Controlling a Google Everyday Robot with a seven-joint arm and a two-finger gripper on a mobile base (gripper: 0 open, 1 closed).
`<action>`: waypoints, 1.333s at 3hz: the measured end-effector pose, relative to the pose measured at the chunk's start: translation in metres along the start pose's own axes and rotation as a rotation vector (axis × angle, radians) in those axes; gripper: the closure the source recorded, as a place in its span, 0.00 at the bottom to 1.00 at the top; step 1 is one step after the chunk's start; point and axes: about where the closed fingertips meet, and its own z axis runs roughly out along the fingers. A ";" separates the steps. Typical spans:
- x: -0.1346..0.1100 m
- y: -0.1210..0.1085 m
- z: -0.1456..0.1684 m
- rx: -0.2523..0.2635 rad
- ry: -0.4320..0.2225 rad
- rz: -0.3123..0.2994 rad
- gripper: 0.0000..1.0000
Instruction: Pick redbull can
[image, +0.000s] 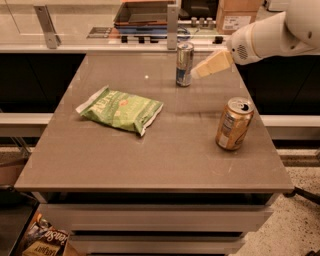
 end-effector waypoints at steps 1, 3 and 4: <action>0.004 -0.003 0.031 -0.026 -0.069 0.030 0.00; -0.002 -0.003 0.080 -0.077 -0.193 0.061 0.00; -0.004 -0.003 0.100 -0.102 -0.249 0.080 0.00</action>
Offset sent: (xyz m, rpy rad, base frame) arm 0.0546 0.0364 -0.0406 0.2204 -0.0730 0.0411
